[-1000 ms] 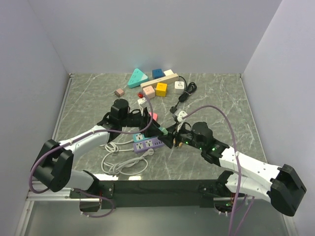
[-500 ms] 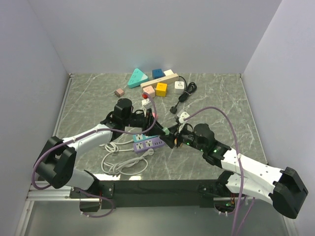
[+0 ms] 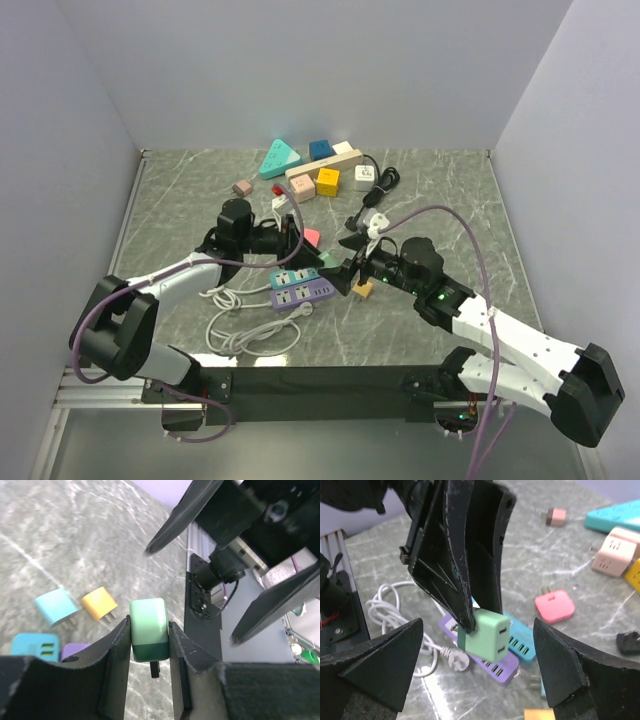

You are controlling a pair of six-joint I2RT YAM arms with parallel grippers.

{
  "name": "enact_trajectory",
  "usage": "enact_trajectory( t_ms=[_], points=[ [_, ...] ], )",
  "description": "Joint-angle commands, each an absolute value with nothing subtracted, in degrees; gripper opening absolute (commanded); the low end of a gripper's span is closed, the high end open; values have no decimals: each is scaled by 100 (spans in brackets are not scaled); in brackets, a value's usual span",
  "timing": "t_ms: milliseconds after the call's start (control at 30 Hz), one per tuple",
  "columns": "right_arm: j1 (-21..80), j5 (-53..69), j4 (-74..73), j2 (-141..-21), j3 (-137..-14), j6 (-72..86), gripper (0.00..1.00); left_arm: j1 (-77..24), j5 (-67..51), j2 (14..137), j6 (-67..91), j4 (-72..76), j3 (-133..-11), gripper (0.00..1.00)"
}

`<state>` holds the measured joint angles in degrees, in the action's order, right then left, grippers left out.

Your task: Insert the plug

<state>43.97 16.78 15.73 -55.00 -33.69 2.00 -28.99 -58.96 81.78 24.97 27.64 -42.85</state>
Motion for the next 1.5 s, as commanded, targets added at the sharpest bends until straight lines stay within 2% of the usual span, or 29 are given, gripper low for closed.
enact_trajectory(
  t_ms=[0,233,467,833,933,1100,1200,1233,1267,1300,1333,1367,1433,1467],
  points=[
    [4036,2160,1678,-5450,-3665,96,96,-2708,-6179,7875,2593,3243,-4175,0],
    [3077,4033,2487,-5545,-3349,905,94,-2672,-6504,7515,2514,3445,-3955,1],
    [2900,5648,3155,-6248,-3427,1493,81,-2681,-6688,7278,2566,3603,-3841,0],
    [2988,6222,3551,-6662,-3577,1775,70,-2848,-6645,7269,2391,3463,-3911,0],
    [3102,6275,3472,-6802,-3682,1767,64,-2892,-6636,7312,2285,3375,-3937,1],
    [3243,6346,3418,-6996,-3779,1687,50,-2918,-6574,7295,2276,3331,-3955,0],
    [3296,6355,3437,-7014,-3797,1679,33,-2944,-6548,7295,2285,3322,-3946,1],
    [3305,6354,3419,-7005,-3806,1670,15,-2944,-6522,7304,2250,3287,-3955,1],
    [3296,6337,3410,-6987,-3788,1670,5,-2962,-6495,7304,2233,3261,-3964,1],
    [3296,6302,3428,-6961,-3771,1679,0,-2953,-6391,7295,2241,3243,-3964,1],
    [3296,6250,3419,-6917,-3762,1644,0,-2953,-6329,7295,2224,3182,-3973,1],
    [3305,6127,3306,-6891,-3753,1617,0,-2962,-6241,7278,2206,3112,-3973,12],
    [3296,5881,3121,-6795,-3762,1478,0,-2953,-6004,7225,2127,2945,-3999,21],
    [3296,5619,2824,-6750,-3779,1416,0,-2953,-5890,7190,2127,2927,-3973,31]
  ],
)
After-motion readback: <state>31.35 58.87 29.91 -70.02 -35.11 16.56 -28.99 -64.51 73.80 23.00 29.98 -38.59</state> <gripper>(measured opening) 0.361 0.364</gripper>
